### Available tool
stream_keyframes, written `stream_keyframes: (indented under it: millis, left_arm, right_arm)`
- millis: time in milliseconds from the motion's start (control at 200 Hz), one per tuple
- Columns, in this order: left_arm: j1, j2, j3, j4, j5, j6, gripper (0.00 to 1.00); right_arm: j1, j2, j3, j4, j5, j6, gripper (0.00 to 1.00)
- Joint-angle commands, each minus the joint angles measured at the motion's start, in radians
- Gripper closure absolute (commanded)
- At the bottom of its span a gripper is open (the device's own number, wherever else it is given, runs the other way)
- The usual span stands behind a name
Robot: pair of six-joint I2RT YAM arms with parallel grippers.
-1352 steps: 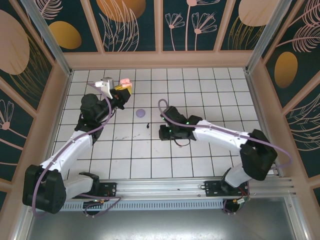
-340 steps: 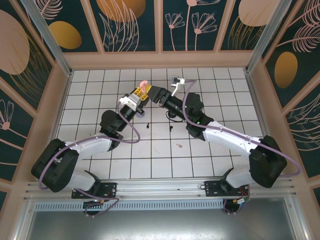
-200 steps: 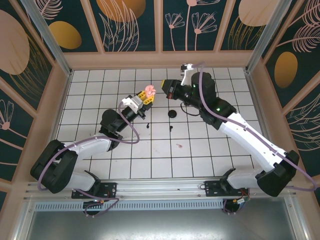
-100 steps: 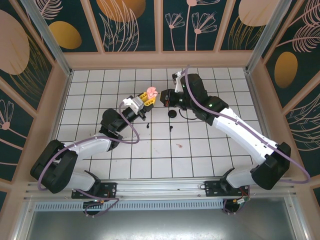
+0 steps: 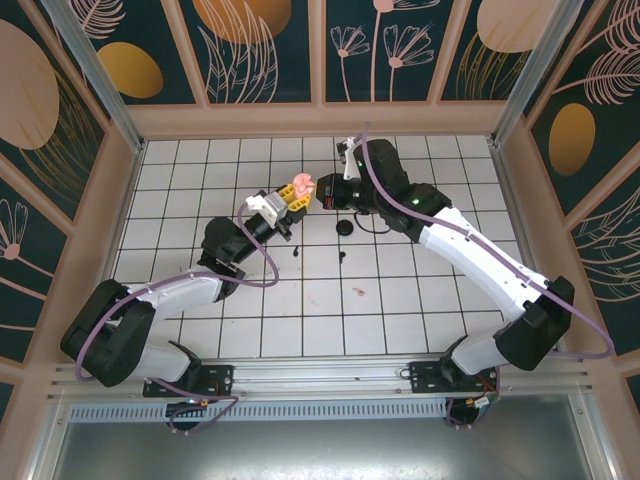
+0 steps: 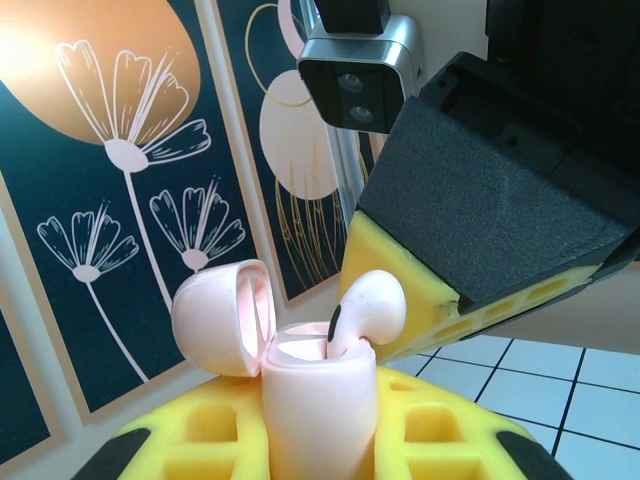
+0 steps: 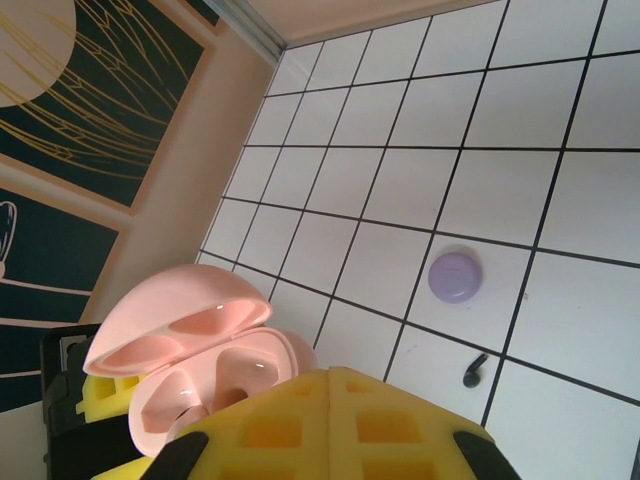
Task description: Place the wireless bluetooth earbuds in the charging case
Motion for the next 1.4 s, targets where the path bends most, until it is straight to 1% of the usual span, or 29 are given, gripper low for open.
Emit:
stream_keyframes:
  millis: [0,370,666,921,1166,1396]
  left_arm:
    - [-0.004,-0.005,0.026,0.0,0.035,-0.013,1.0]
    - [-0.004,0.012,0.026,0.0,0.032,-0.012,1.0]
    - [-0.004,0.028,0.029,0.006,0.032,-0.019,1.0]
    - [-0.004,0.034,0.027,0.009,0.036,-0.022,1.0]
    - [-0.004,0.041,0.021,0.01,0.035,-0.024,1.0]
    - [-0.004,0.048,0.023,0.014,0.034,-0.03,1.0]
  right_arm:
    - [0.043,0.016,0.047,-0.002,-0.037,-0.018,1.0]
    - [0.078,0.006,0.061,-0.057,-0.006,-0.018,1.0]
    - [0.099,0.003,0.081,-0.067,-0.001,-0.012,1.0]
    - [0.104,0.011,0.107,-0.069,0.0,-0.018,1.0]
    - [0.112,0.013,0.149,-0.117,0.003,-0.026,1.0]
    - [0.124,0.002,0.153,-0.139,0.009,-0.022,1.0]
